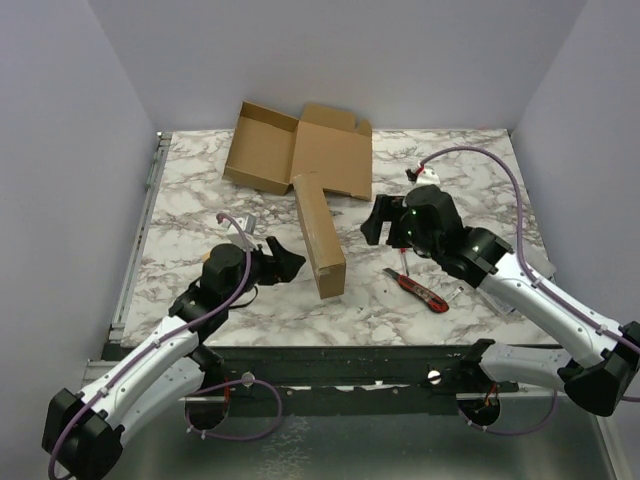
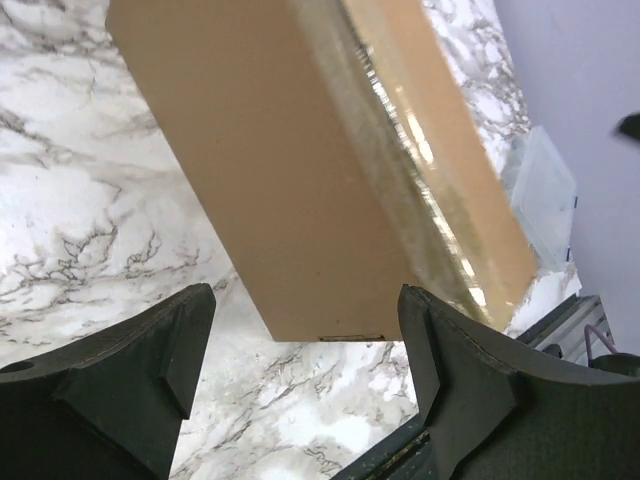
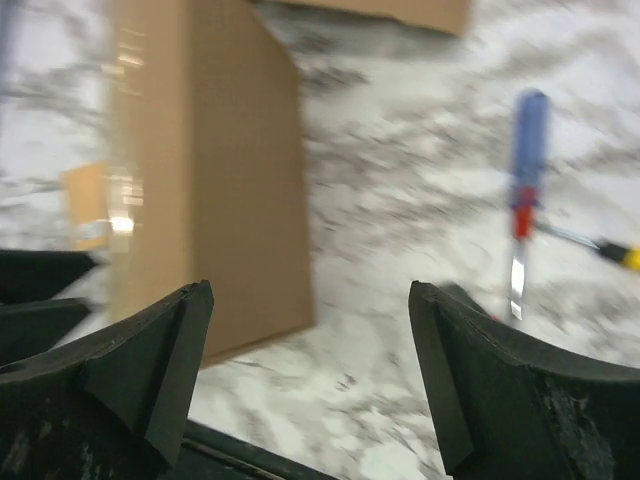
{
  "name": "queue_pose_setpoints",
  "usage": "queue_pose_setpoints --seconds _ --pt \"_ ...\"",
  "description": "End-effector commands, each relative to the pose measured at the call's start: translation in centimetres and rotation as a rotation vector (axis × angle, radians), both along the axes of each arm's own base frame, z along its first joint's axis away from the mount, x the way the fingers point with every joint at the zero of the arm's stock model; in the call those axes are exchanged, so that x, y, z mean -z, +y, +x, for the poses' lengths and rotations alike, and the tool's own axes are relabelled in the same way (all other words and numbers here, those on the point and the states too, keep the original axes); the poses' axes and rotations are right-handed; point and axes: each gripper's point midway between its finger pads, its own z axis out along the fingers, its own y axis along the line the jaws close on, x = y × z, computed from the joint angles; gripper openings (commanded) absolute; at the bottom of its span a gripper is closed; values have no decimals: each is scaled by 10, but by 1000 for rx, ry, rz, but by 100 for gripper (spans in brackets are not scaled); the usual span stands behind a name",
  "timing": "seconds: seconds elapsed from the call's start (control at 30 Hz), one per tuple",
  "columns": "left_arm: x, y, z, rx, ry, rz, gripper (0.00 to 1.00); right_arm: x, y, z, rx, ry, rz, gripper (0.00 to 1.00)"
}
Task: Unpack the express box
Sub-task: Adjust the express box at the center of the board, then pick up the knife from the center of the board.
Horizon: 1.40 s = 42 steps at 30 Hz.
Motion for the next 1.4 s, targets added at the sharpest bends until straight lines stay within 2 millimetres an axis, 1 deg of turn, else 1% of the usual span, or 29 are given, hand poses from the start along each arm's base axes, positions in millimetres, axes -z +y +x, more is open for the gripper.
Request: queue_pose_setpoints --seconds 0.0,0.07,0.13,0.2,0.23,0.3,0.37,0.43,0.53,0.6,0.67,0.73,0.8,0.87,0.93,1.07,1.13,1.23,1.37 --pt "-33 14 4 -27 -96 52 84 90 -87 -17 335 182 -309 91" --pt "-48 15 3 -23 -141 52 86 123 -113 -34 417 276 -356 93" --pt "-64 19 5 -37 -191 53 88 156 -131 -51 455 381 -368 94" --pt "-80 21 6 -40 -238 51 92 176 -140 -63 486 448 -355 94" --pt "-86 21 5 -35 -255 49 93 179 -139 -65 482 458 -345 94" --pt "-98 20 5 -22 -288 48 94 182 -137 -64 489 466 -337 94" --pt "-108 13 2 26 -313 40 95 185 -138 -59 500 463 -358 94" --pt "-118 8 -1 62 -337 35 95 191 -133 -54 463 474 -373 95" --pt "-125 2 -5 107 -360 35 96 198 -113 -43 345 457 -359 95" --pt "-132 0 -8 132 -380 30 96 201 -108 -38 302 436 -356 95" --pt "-137 -3 -11 156 -393 24 96 199 -100 -32 258 412 -348 95" --pt "-141 -4 -14 171 -403 18 96 195 -98 -26 244 402 -355 95" --pt "-144 -5 -16 180 -414 15 97 199 -99 -24 221 412 -390 96" --pt "-147 -5 -17 184 -421 14 97 206 -105 -25 218 447 -417 96" --pt "-150 -5 -18 189 -434 14 97 209 -103 -27 179 483 -389 96" --pt "-155 -5 -19 194 -446 11 97 211 -102 -26 128 517 -332 96" --pt "-156 -5 -19 197 -450 13 98 215 -103 -25 117 538 -324 96" --pt "-158 -6 -20 202 -453 13 98 221 -97 -29 79 576 -312 96" --pt "-161 -7 -20 205 -457 10 98 228 -96 -32 61 612 -324 95"
